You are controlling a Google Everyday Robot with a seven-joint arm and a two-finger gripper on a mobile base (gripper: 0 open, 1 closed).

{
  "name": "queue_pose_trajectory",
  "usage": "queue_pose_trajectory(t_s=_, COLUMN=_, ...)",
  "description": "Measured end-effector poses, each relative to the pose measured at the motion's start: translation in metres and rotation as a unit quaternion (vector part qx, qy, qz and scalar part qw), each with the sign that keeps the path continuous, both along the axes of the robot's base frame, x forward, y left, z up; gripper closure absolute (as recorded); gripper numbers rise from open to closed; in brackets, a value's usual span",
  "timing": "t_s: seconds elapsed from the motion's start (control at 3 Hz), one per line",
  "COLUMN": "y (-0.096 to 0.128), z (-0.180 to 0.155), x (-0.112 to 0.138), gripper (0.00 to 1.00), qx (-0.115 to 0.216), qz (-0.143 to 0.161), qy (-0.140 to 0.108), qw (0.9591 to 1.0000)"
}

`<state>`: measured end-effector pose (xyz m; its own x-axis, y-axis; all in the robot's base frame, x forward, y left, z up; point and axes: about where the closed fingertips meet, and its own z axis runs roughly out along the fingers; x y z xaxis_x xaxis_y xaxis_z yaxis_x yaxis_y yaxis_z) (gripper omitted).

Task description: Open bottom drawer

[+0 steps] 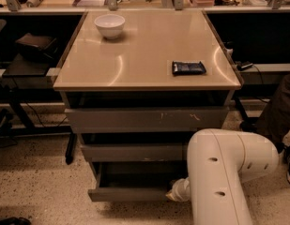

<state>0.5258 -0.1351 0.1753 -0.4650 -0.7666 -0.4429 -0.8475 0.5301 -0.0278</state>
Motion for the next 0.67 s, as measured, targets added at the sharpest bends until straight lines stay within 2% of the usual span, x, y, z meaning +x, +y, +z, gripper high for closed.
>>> queue_pose_trajectory(t_s=0.33, y=0.0, z=0.003, x=0.0, gripper=1.0, qx=0.0, qz=0.0, qy=0.0, qw=1.0)
queue_pose_trajectory(t_s=0.67, y=-0.008, z=-0.001, x=-0.017, gripper=1.0, qx=0.004, qz=0.006, qy=-0.003, qw=1.0)
